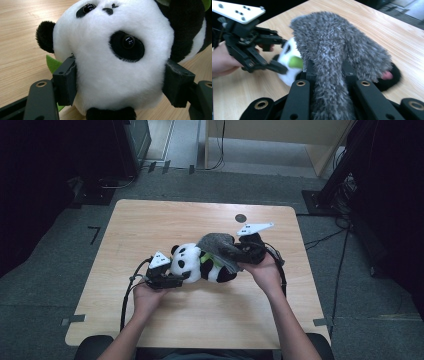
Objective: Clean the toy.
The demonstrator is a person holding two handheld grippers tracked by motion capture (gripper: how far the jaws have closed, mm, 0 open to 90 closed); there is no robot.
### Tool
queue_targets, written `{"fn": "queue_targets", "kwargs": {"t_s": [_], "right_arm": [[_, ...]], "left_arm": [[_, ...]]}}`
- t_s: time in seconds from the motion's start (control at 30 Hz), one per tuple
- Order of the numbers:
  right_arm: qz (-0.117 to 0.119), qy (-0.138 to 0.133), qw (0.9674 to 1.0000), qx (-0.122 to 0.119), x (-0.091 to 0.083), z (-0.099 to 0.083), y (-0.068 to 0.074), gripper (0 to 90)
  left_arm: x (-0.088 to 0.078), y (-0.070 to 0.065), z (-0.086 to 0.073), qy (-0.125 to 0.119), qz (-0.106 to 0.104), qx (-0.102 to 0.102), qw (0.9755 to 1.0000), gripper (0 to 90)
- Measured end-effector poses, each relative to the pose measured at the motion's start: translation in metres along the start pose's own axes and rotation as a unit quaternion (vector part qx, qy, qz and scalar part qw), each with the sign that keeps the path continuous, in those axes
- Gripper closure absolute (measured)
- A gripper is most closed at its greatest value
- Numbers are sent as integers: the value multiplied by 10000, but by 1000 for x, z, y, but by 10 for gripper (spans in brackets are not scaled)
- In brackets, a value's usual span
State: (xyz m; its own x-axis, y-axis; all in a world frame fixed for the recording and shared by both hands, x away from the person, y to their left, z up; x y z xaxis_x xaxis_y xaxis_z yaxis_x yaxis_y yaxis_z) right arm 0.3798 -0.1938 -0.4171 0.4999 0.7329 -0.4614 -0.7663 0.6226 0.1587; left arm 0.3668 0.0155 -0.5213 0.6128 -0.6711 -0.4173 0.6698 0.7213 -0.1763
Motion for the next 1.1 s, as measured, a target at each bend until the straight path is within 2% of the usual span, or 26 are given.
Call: {"fn": "queue_targets", "kwargs": {"t_s": [0.2, 0.43, 0.47, 0.57, 0.67, 0.73, 0.8, 0.87, 0.93, 1.0, 1.1], "right_arm": [[230, 219, 9993, -197, 26, 11, 19, 749], [337, 479, 9976, -372, 55, 12, 31, 732], [339, 503, 9974, -389, 58, 11, 32, 713], [247, 499, 9973, -472, 67, 11, 31, 571], [245, 608, 9967, -476, 76, 8, 31, 596], [247, 676, 9960, -535, 81, 6, 35, 704], [193, 670, 9954, -655, 81, 9, 42, 739], [287, 666, 9948, -709, 80, 10, 50, 746], [327, 829, 9923, -865, 82, 5, 57, 749], [336, 949, 9901, -983, 84, -1, 58, 755], [448, 932, 9911, -841, 83, -9, 55, 760]], "left_arm": [[0, 0, 0, -13, 6, -14, 10000, 258], [0, 0, 0, -4, 6, -20, 10000, 258], [0, 0, 0, -7, 2, -23, 10000, 258], [0, 0, 0, -13, 0, -46, 10000, 259], [0, 0, 0, -3, -5, -58, 10000, 261], [0, 1, -1, 2, -15, -67, 10000, 263], [-1, 1, -1, -8, -16, -82, 10000, 265], [0, 0, 0, -25, -3, -93, 10000, 266], [0, 0, -1, -20, -2, -104, 9999, 267], [0, 1, -2, -15, 26, -88, 10000, 269], [0, 1, -2, 21, 57, -103, 9999, 280]]}}
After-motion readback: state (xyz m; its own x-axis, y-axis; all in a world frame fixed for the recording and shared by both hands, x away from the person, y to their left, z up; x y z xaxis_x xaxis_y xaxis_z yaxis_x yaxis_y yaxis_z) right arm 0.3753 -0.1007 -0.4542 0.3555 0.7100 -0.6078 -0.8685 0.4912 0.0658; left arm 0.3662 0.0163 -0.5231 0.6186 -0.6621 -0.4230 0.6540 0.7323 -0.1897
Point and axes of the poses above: each handheld gripper's, and its own axes: x roughly forward along the jaws, z roughly out of its top, y roughly to its left, the point moved 7 cm from there along x, roughly forward along the jaws, and after that the axes turned 8 degrees about -y, right-handed, at the moved point
